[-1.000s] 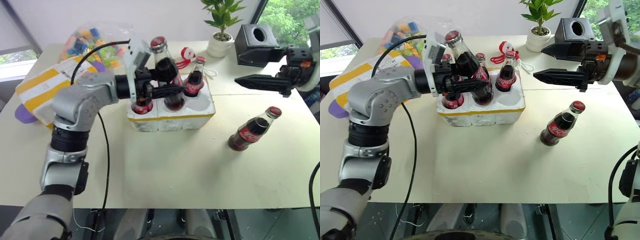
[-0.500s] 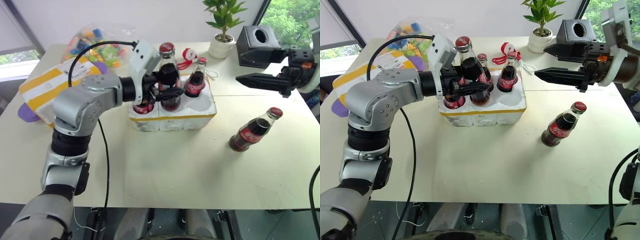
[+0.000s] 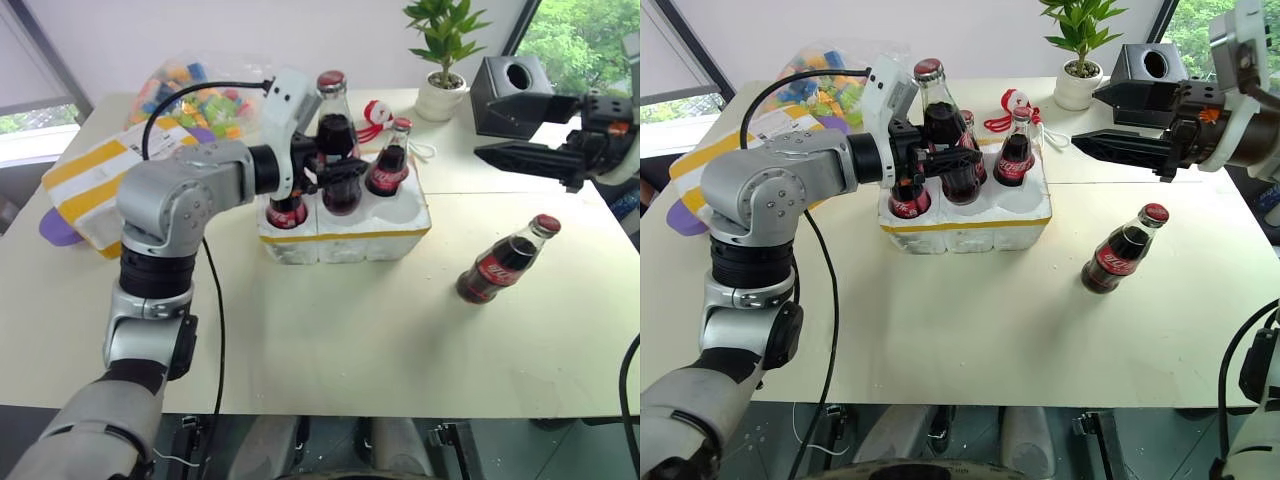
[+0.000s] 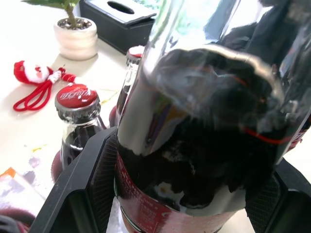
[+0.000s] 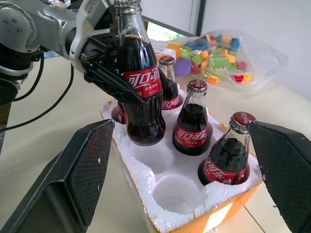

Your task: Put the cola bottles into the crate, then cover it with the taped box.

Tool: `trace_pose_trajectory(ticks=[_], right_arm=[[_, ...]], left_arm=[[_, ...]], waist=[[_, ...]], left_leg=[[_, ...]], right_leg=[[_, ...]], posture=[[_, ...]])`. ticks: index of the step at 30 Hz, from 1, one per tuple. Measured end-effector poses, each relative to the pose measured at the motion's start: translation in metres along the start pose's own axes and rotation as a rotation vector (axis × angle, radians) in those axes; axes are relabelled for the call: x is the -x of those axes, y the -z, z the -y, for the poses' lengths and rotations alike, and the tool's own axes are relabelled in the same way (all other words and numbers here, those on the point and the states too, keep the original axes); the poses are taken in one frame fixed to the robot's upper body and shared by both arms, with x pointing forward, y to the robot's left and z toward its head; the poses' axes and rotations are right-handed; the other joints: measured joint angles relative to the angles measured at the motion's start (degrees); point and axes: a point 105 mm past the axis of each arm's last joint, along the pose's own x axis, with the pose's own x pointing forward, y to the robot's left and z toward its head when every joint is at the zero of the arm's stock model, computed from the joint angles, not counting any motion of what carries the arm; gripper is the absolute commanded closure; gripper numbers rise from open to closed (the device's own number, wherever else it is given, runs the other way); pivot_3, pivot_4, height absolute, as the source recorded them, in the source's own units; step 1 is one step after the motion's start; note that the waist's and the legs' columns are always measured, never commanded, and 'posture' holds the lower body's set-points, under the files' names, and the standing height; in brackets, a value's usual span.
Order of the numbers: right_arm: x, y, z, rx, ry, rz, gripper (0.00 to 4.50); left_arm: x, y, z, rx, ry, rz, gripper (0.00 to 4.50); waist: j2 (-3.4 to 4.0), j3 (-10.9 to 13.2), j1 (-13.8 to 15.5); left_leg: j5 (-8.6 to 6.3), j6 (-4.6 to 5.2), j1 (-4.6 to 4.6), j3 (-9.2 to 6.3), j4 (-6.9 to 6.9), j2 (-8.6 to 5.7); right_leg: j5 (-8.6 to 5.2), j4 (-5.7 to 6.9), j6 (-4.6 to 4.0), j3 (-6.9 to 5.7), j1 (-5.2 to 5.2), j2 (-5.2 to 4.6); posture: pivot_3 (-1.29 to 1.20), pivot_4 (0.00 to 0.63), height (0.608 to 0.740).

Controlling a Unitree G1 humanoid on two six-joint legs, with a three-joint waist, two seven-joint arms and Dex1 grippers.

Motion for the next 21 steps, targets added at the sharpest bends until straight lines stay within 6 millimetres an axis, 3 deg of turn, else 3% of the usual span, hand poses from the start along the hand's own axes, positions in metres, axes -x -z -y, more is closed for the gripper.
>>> trace_pose_trajectory(ticks=[7, 12, 21], right_arm=[[0.001, 0.001, 0.001, -0.006, 0.011, 0.005, 0.00], [0.001, 0.002, 0.001, -0.009, 0.010, 0.005, 0.00], [-0.001, 0.004, 0.001, -0.016, 0.006, 0.007, 0.00]], left_arm=[[0.015, 0.003, 0.005, -0.069, 0.023, -0.006, 1.69], [0.027, 0.000, 0.008, -0.005, 0.090, 0.032, 1.69], [0.029, -0.006, 0.040, 0.085, 0.276, 0.072, 1.69]], waist=[[0.02, 0.0, -0.1], [-0.04, 0.0, 0.0], [-0.16, 0.1, 0.0]], left_leg=[[0.00, -0.01, 0.01, 0.00, -0.05, 0.02], [0.00, 0.00, -0.02, 0.00, -0.08, 0.02], [0.17, -0.29, -0.16, 0.00, -0.08, 0.00]], right_leg=[[0.00, -0.01, -0.01, 0.01, -0.02, 0.01], [-0.01, -0.04, -0.01, 0.01, -0.07, 0.01], [-0.01, -0.13, -0.01, 0.01, -0.15, 0.00]], posture=[[0.00, 0.150, 0.732], [0.00, 0.150, 0.732], [0.00, 0.150, 0.732]])
